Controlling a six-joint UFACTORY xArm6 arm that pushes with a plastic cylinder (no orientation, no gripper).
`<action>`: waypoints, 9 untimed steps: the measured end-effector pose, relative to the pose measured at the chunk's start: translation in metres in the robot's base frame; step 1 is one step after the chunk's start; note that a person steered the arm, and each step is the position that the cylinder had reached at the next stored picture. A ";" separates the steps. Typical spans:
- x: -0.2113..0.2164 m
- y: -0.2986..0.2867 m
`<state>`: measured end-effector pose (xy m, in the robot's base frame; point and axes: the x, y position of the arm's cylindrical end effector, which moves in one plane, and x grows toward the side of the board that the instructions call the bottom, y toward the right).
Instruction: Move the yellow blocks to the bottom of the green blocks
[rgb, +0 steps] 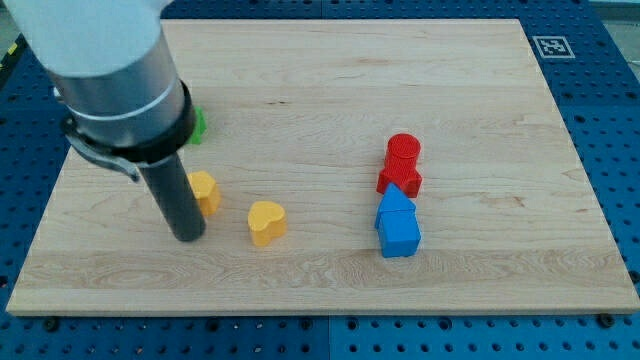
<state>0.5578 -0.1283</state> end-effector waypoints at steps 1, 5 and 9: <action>0.002 0.021; -0.023 -0.010; -0.072 -0.017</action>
<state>0.4862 -0.1453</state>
